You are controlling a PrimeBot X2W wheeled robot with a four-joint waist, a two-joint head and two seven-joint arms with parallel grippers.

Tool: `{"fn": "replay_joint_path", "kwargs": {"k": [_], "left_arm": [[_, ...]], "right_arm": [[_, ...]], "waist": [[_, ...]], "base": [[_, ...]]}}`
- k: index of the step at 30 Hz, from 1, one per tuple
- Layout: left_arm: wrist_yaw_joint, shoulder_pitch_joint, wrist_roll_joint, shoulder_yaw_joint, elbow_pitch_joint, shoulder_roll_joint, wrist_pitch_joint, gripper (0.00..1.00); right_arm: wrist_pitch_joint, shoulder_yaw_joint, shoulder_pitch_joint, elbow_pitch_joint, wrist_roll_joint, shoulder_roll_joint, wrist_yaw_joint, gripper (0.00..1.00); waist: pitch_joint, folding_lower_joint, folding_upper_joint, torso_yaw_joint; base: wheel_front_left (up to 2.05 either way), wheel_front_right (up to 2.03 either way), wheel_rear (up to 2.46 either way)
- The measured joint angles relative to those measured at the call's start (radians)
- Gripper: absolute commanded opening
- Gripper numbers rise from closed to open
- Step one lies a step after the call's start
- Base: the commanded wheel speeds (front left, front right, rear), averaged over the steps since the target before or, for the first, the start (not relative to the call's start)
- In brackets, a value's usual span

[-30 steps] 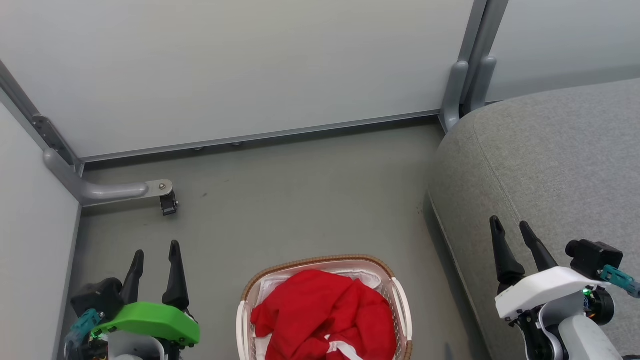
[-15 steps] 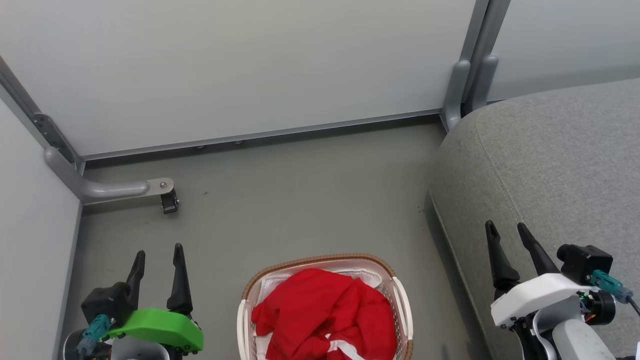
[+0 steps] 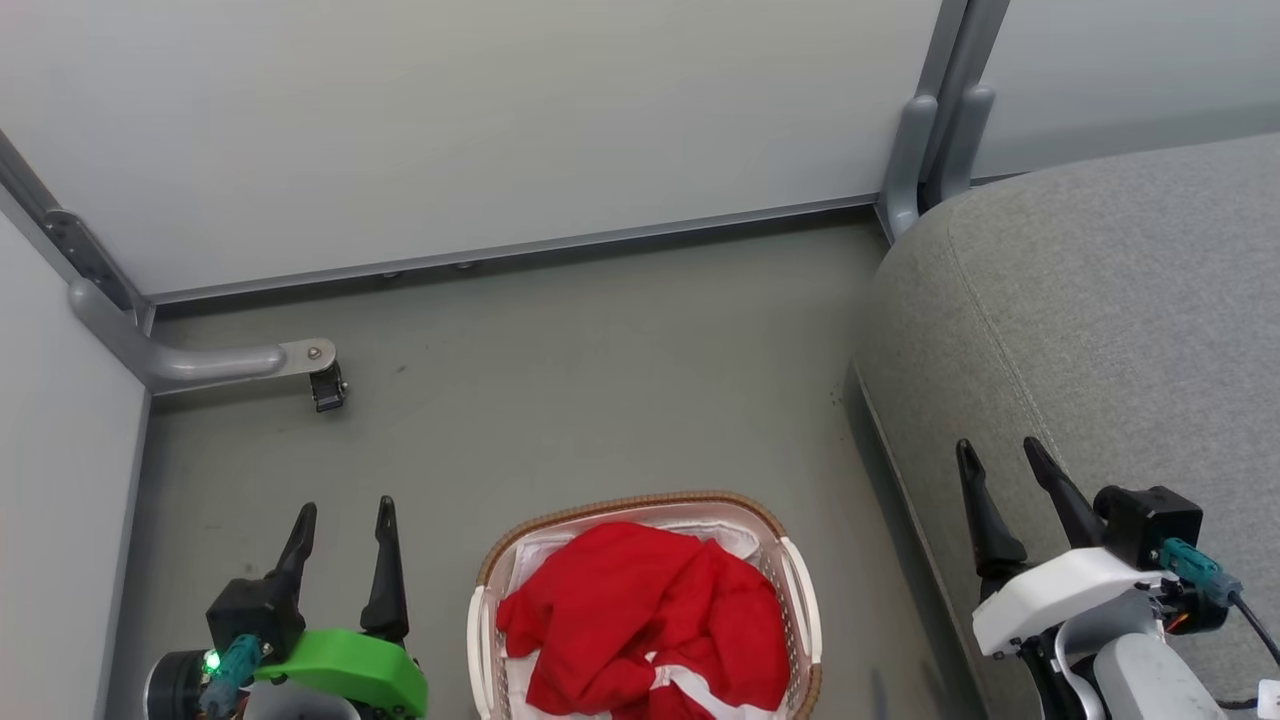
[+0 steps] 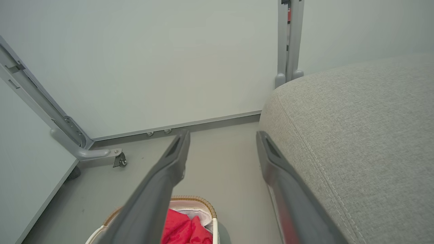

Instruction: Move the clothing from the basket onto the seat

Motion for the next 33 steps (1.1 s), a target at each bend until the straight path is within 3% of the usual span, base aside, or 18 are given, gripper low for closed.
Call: {"fn": "replay_joint_path", "kwargs": {"k": [12,20,33], "left_arm": [[0.005,-0.125,0.055,-0.132,0.075,-0.001,-0.025,1.00],[0.010,-0.273,0.101,-0.216,0.221,-0.002,-0.032,1.00],[0.022,-0.446,0.111,-0.259,0.474,-0.003,-0.032,1.00]], "right_arm": [[-0.025,0.043,-0.102,-0.054,-0.077,-0.026,0.000,1.00],[-0.031,0.077,-0.190,-0.145,-0.098,-0.035,0.000,1.00],[-0.031,0.121,-0.281,-0.260,-0.093,-0.002,0.000,1.00]], "waist": [[0.146,0.0000,0.0000,-0.024],[0.284,0.0000,0.0000,-0.051],[0.498,0.0001,0.0000,-0.118]], "base": [[0.00,0.00,0.00],[0.00,0.00,0.00],[0.00,0.00,0.00]]}}
